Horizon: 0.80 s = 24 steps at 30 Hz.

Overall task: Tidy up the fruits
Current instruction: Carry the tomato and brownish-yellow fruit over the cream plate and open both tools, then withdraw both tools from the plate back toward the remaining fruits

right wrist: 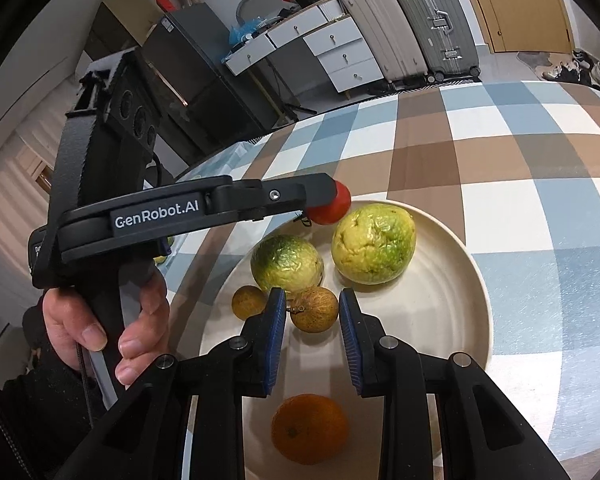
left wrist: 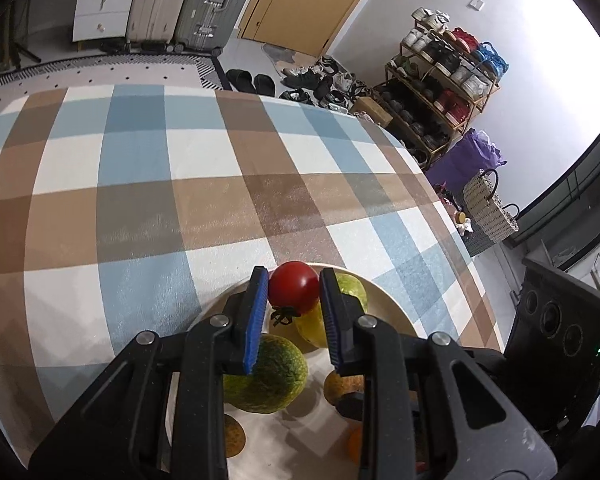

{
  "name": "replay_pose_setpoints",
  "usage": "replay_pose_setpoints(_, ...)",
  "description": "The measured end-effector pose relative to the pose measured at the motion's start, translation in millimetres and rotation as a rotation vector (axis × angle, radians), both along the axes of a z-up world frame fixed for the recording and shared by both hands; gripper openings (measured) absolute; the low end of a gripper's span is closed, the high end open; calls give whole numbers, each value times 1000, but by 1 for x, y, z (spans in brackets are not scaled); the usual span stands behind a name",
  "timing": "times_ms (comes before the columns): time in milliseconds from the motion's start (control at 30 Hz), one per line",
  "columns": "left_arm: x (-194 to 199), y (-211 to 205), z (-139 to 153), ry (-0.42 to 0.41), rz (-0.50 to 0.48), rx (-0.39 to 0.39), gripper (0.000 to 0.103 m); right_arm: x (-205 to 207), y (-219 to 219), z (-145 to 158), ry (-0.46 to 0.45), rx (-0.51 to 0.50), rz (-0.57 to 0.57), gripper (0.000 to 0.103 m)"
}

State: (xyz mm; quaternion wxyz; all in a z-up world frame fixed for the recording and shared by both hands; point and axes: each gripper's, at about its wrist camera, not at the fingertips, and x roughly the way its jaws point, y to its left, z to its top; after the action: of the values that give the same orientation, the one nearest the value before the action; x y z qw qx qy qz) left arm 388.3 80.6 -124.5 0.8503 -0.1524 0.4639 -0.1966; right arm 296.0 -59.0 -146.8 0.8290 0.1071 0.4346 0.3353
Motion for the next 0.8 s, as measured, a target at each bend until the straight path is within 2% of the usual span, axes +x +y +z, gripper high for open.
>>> replay_pose_setpoints(267, -1, 5, 4, 13, 21, -3, 24, 1, 5, 2, 2, -18, -27, 30)
replay_pose_setpoints(367, -8, 5, 15, -1, 20, 8, 24, -4, 3, 4, -8, -14, -33, 41)
replay_pose_setpoints(467, -19, 8, 31, -33, 44, 37, 29, -15, -2, 9, -26, -11, -35, 44)
replay_pose_setpoints(567, -37, 13, 51, -74, 68, 50, 42, -33, -10, 18, -58, 1, -33, 50)
replay_pose_setpoints(633, -55, 15, 64, -108, 89, 68, 57, -48, -17, 25, -90, -6, -37, 51)
replay_pose_setpoints(667, -63, 16, 70, -121, 99, 77, 62, -54, -20, 28, -101, -7, -41, 52)
replay_pose_setpoints(733, -85, 18, 82, -144, 138, 98, 77, -69, -30, 34, -126, 5, -53, 65)
replay_pose_setpoints(800, -106, 17, 92, -169, 165, 101, 80, -87, -40, 41, -156, 22, -67, 69)
